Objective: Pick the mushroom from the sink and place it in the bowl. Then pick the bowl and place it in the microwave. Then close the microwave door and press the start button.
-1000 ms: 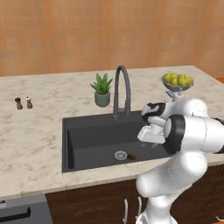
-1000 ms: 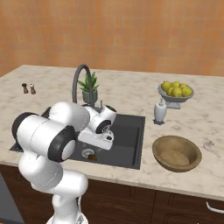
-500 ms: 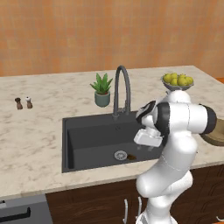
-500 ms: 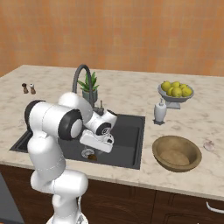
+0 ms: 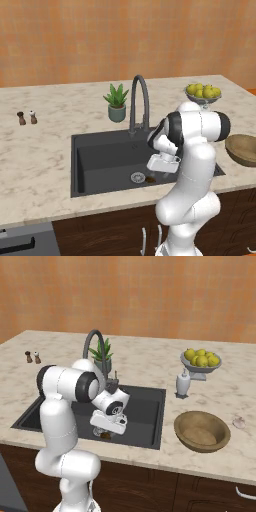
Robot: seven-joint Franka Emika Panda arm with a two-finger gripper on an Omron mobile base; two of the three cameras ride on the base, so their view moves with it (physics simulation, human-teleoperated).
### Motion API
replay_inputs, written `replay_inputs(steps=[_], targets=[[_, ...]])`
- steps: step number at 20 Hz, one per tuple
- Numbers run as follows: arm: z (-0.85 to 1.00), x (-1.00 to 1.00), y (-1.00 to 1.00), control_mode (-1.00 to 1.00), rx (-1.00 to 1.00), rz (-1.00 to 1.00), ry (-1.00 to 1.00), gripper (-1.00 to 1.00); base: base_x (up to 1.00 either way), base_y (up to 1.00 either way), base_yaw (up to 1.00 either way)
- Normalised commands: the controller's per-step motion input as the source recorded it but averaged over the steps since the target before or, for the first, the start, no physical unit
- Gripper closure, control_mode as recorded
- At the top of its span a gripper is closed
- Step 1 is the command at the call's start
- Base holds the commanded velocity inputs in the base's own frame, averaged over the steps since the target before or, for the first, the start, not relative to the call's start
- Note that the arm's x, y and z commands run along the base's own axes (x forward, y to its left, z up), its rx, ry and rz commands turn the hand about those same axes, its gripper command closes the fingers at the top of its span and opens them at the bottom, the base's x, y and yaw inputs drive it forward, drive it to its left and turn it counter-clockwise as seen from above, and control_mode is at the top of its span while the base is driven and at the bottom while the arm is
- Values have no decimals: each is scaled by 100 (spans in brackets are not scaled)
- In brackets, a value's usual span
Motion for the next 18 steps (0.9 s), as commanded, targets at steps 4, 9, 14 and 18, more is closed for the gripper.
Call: replay_inputs(steps=[4, 9, 14, 18], targets=[[-18, 27, 1, -100, 0, 0, -6, -100, 0, 0, 0], [-21, 26, 6, -100, 0, 0, -10, -100, 0, 0, 0], [-30, 22, 3, -100, 0, 0, -4, -100, 0, 0, 0], [-27, 26, 0, -100, 0, 0, 0, -100, 0, 0, 0]])
